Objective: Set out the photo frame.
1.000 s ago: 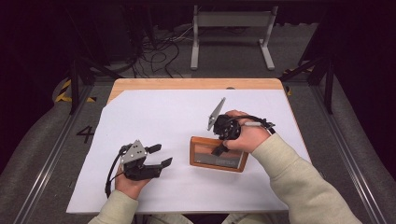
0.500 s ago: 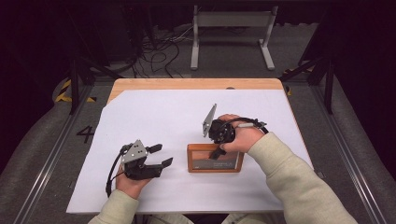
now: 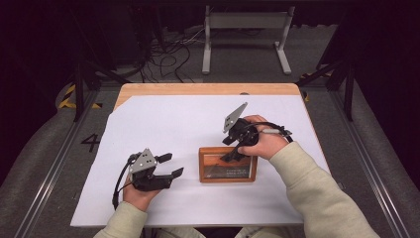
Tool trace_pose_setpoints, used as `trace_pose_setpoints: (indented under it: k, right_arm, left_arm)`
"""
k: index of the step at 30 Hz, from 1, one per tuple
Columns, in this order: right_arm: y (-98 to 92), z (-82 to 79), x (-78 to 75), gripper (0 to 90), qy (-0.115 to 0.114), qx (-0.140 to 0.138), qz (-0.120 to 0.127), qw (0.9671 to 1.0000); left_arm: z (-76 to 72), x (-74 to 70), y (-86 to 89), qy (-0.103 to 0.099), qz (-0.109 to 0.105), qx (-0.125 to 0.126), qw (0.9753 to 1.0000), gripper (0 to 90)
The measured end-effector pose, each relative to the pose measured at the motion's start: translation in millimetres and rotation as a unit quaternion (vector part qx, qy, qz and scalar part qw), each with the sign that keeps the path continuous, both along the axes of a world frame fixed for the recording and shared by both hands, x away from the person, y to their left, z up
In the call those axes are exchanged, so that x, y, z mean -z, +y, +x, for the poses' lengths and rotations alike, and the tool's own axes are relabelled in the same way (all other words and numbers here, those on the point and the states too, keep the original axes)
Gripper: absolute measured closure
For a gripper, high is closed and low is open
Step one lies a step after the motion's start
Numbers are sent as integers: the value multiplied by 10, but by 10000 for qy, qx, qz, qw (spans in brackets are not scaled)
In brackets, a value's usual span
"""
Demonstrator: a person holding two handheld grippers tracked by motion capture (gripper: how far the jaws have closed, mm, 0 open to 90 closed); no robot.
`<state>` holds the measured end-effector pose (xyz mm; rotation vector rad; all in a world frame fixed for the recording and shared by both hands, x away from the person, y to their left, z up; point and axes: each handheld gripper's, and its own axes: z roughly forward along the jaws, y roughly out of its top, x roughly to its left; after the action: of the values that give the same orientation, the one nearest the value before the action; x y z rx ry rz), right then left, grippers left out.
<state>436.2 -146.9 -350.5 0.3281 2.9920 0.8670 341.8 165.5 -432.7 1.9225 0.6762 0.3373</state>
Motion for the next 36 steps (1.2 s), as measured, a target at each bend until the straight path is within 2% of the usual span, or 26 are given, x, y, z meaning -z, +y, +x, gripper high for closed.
trace_pose_setpoints:
  k: [2,4,8,9,10,11,13,14,15,16,20,22,25,29,31,32,34,35,36]
  right_arm:
    - [-77,-14,-45,308,-112,161,130,9997]
    - [-160,-38,-75,290,-124,307,283,9991]
    - [-328,-124,-106,264,-248,587,485,9968]
    - [-386,-156,-113,255,-308,732,530,9954]
    - [-386,-156,-113,255,-308,732,530,9954]
    - [-432,-184,-121,246,-403,819,561,9942]
    - [-581,-274,-142,240,-516,1113,789,9893]
    - [-581,-274,-142,240,-516,1113,789,9893]
    - [-683,-339,-157,235,-592,1263,945,9857]
    - [-683,-339,-157,235,-592,1263,945,9857]
    - [-903,-498,-186,223,-756,1663,1235,9754]
    - [-1040,-586,-183,216,-873,1921,1357,9680]
    - [-1190,-686,-150,215,-969,2165,1556,9589]
    - [-1398,-810,-37,212,-1225,2446,1788,9451]
    - [-1518,-867,61,210,-1393,2614,1806,9379]
    - [-1518,-867,61,210,-1393,2614,1806,9379]
    - [-1608,-905,132,209,-1470,2737,1938,9306]
    - [-1658,-926,173,208,-1510,2804,2033,9259]
    - [-1685,-938,197,207,-1543,2837,2082,9232]
  left_arm:
    - [-6,1,2,12,-10,-18,10000,334]
    - [-10,-1,8,26,-8,-23,10000,334]
    - [-17,-18,3,17,-36,-76,10000,332]
    - [-21,-22,-5,50,-46,-81,9999,330]
    - [-21,-22,-5,50,-46,-81,9999,328]
    - [-24,-27,-11,40,-32,-71,10000,328]
    - [-37,-34,-20,52,-11,-90,9999,326]
    - [-35,-38,-17,47,-10,-84,10000,326]
    - [-32,-39,-14,33,-18,-94,9999,324]
    - [-29,-40,-11,23,-14,-110,9999,324]
    - [-32,-46,-16,30,-12,-151,9999,320]
    - [-37,-54,-22,19,7,-156,9999,316]
    - [-44,-61,-26,17,4,-170,9999,313]
    - [-68,-71,-22,32,-3,-190,9998,309]
    - [-77,-75,-11,22,-21,-198,9998,309]
    - [-85,-82,-1,42,-37,-201,9998,309]
    - [-91,-90,13,30,-96,-214,9997,309]
    - [-94,-89,15,35,-109,-231,9997,308]
    - [-94,-89,18,38,-115,-236,9996,308]
